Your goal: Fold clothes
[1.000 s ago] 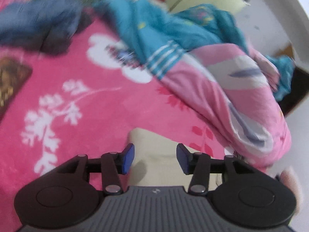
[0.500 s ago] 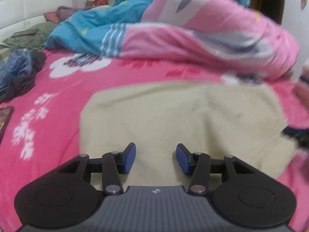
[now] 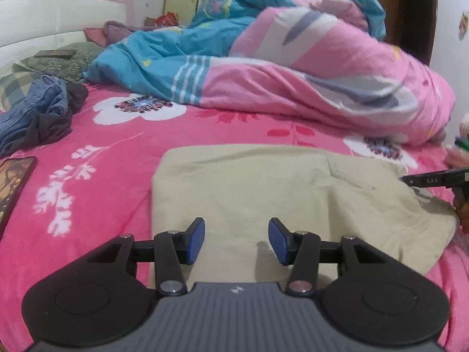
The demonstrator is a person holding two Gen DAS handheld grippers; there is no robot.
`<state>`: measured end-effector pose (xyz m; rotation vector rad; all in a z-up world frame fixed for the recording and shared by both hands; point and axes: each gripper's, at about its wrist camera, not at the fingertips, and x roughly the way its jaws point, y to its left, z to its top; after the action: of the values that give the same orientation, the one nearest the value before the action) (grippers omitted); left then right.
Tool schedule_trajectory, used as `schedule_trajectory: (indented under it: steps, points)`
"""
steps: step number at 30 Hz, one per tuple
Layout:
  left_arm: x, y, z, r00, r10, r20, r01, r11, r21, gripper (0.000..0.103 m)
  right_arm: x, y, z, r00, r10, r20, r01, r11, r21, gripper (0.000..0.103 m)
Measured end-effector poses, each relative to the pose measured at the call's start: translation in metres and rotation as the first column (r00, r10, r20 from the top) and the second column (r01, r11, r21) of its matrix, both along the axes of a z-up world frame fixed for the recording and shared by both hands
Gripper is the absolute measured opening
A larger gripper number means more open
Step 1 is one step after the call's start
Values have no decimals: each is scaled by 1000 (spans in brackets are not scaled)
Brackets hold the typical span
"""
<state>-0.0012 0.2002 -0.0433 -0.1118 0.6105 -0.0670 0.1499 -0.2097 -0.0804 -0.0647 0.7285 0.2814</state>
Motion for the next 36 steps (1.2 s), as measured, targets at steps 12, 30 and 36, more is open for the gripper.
schedule_trajectory:
  steps: [12, 30, 36]
  points:
    - [-18, 5, -16, 1000, -5, 19, 4, 1000, 30, 49, 2, 224, 89, 810, 585, 47, -586, 802, 115, 18]
    - [158, 147, -53, 931, -201, -306, -90, 686, -722, 49, 25, 132, 12, 969, 236, 78, -243, 827, 507, 21]
    - [162, 140, -44, 973, -173, -151, 8, 681, -732, 10, 25, 111, -5, 980, 181, 78, -191, 774, 604, 22]
